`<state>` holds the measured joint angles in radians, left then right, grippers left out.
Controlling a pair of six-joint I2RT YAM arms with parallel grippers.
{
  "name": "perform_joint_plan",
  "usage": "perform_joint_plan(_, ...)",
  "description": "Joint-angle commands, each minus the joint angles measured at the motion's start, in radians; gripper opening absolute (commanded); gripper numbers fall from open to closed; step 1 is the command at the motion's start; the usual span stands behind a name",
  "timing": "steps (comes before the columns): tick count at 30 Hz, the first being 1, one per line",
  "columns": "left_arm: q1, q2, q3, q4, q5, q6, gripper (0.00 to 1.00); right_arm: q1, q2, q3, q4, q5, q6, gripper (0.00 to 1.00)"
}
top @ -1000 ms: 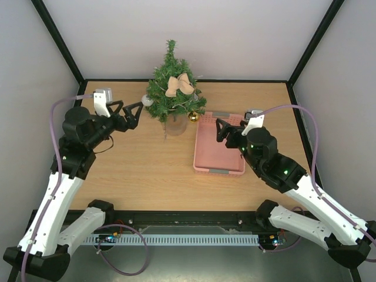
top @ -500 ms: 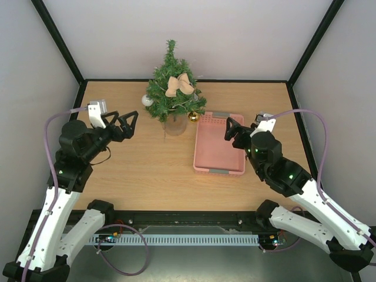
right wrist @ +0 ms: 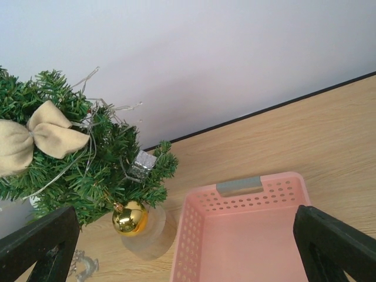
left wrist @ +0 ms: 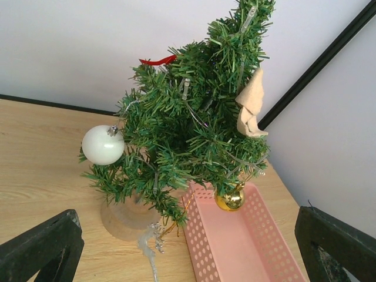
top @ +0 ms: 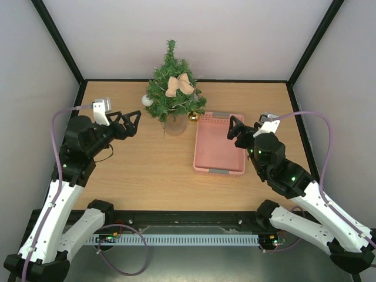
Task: Decorate the small christmas tree
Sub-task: Reset both arms
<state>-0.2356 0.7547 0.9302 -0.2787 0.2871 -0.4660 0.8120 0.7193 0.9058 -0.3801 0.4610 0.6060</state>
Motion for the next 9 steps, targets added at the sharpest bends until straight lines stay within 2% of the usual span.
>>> perform_joint_plan(1,-0.002,-0.003,0.026,0.0,0.007,-0.006,1.0,0.004,-0.021,0.02,0.01,0.051,-0.003,0.98)
perform_joint_plan(9,-0.002,-0.001,0.028,-0.009,0.023,0.003,1.0,0.004,-0.022,0.014,0.015,0.043,0.001,0.98)
